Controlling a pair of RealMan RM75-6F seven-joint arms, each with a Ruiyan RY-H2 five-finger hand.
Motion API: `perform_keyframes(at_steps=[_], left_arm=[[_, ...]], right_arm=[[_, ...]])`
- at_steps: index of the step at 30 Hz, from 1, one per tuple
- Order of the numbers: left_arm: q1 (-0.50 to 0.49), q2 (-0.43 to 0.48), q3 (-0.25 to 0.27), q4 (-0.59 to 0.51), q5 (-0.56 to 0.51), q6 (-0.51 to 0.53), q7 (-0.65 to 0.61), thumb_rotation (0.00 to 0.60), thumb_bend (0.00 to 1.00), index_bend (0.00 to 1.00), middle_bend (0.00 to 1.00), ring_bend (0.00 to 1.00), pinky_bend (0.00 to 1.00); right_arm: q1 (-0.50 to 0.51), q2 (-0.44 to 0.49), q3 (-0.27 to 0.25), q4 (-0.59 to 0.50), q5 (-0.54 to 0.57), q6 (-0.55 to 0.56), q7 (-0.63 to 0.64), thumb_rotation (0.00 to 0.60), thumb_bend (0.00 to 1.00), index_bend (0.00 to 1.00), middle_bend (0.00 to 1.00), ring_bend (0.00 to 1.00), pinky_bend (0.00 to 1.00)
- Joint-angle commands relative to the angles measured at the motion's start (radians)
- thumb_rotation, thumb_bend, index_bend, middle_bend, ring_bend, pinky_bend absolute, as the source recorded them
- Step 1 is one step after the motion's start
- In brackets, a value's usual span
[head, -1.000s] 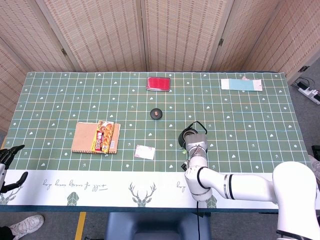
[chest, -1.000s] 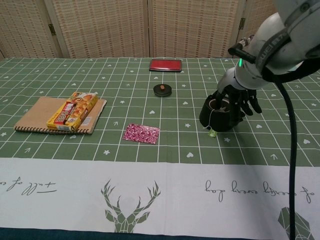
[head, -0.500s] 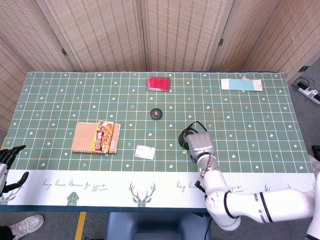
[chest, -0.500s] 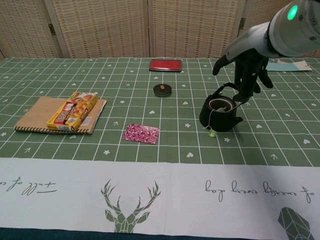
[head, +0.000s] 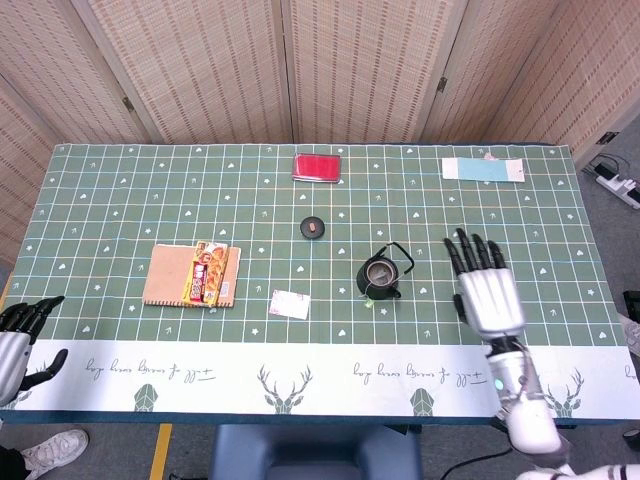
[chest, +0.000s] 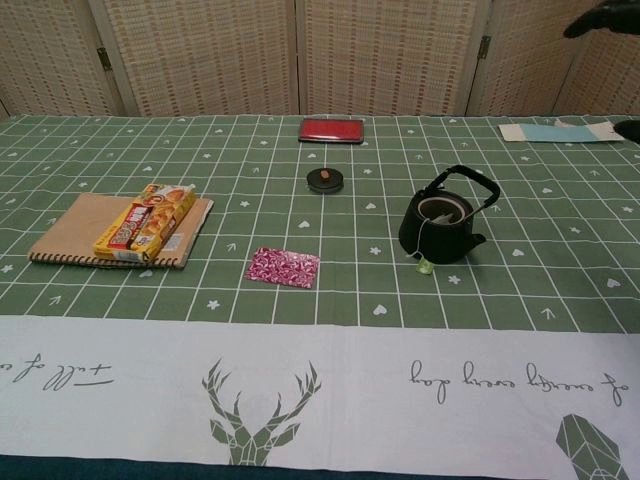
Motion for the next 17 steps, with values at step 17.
perform_keyframes(at_steps=[17], left_arm=[[0.002,-0.034,-0.004,-0.004,-0.001,0.01,0.086,0.6,0.35,0.05,0.12,0.17,0.14]], right_arm=[[-0.379,-0.041,-0.139,0.48,-0.383,0.045,0.581,0.6,0.42,0.0,0.0,0.0,0.0]])
